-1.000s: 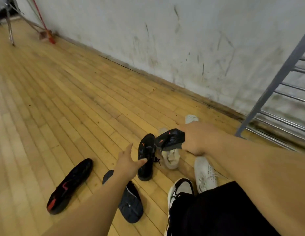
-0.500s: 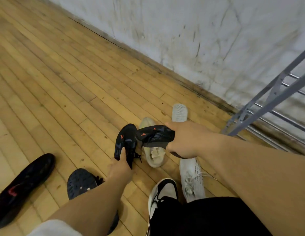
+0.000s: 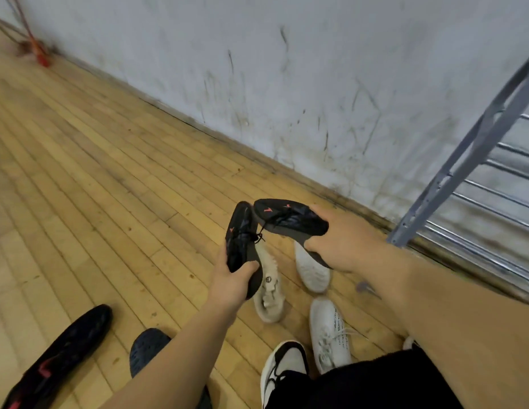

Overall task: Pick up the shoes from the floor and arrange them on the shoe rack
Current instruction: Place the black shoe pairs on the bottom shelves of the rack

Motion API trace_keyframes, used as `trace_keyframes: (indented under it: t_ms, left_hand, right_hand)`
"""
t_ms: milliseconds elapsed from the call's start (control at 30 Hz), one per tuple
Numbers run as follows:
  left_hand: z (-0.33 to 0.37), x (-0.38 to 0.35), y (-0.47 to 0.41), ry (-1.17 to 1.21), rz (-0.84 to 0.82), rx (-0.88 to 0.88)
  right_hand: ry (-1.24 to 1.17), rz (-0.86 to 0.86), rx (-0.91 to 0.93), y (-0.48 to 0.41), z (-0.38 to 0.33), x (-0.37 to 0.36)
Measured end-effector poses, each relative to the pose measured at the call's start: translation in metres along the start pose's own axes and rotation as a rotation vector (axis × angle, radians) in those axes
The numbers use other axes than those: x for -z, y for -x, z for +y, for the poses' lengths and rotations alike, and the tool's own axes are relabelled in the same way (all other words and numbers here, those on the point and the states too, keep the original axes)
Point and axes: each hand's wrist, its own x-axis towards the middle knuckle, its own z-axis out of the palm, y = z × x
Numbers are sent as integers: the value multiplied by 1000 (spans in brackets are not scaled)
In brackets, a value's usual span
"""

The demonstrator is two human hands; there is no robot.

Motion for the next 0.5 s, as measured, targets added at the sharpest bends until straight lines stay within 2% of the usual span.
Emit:
trace_keyframes:
  t_ms: [100, 200, 300, 400, 500]
  left_hand:
    - [75, -18, 39, -27, -64, -278]
    - [139, -43, 83, -85, -123, -501]
    - [184, -79, 130, -143, -238, -676]
    - [210, -129, 175, -220, -390, -798]
    - [220, -188, 216, -266, -548, -812]
  right_hand:
    - [-156, 227, 56, 48, 4, 56]
    - [-163, 471, 76, 107, 26, 112]
    - [-233, 649, 10, 173, 64, 158]
    - [-332, 773, -89, 235, 111, 185]
    - [-475, 869, -216, 284, 159, 190]
